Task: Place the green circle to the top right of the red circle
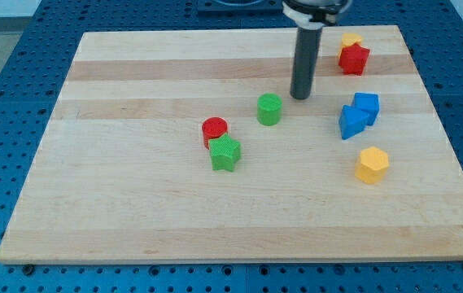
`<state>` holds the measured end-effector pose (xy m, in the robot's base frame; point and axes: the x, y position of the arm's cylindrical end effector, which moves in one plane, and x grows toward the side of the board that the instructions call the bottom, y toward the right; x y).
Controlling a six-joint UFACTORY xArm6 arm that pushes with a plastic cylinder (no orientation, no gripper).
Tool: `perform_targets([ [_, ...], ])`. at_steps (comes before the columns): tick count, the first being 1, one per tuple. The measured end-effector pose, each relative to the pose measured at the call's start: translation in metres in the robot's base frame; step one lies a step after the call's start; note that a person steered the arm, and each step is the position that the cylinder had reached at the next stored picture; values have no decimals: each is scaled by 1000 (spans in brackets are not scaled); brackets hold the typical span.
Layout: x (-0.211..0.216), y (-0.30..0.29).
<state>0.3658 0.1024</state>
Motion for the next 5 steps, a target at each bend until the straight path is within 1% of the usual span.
perform_targets([
  [1, 22, -2],
  [4, 23, -75],
  [5, 23, -86],
])
